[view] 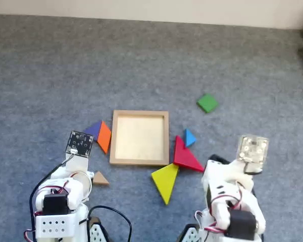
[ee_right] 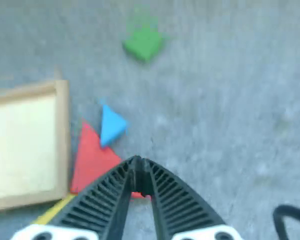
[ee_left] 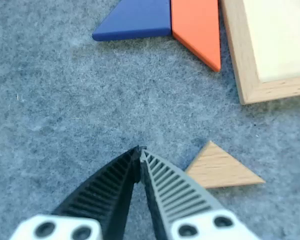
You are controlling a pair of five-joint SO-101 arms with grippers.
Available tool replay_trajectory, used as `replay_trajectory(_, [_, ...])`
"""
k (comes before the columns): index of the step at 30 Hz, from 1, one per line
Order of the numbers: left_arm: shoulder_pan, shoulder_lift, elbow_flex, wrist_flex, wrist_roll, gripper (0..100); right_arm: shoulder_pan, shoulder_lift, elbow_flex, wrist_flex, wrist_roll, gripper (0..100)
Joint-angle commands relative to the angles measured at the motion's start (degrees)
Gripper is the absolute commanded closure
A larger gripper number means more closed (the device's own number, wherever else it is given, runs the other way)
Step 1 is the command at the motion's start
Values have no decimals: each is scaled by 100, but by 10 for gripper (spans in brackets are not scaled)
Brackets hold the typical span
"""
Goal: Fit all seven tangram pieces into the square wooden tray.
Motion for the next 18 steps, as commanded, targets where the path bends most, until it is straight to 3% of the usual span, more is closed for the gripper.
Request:
replay_trajectory(1, [84,-277,110,35,44,994,-171,1200,-1314,31,44,990])
replay_trajectory(9, [84,-277,110,35,44,994,-840,3829,-2905,13,79,975])
replay_trajectory(13, [84,-277,110,35,44,994,-1270,4936,-3196,31,589,827])
replay_trajectory(18, [84,-277,110,35,44,994,-1604,5956,-3380,-13,501,671])
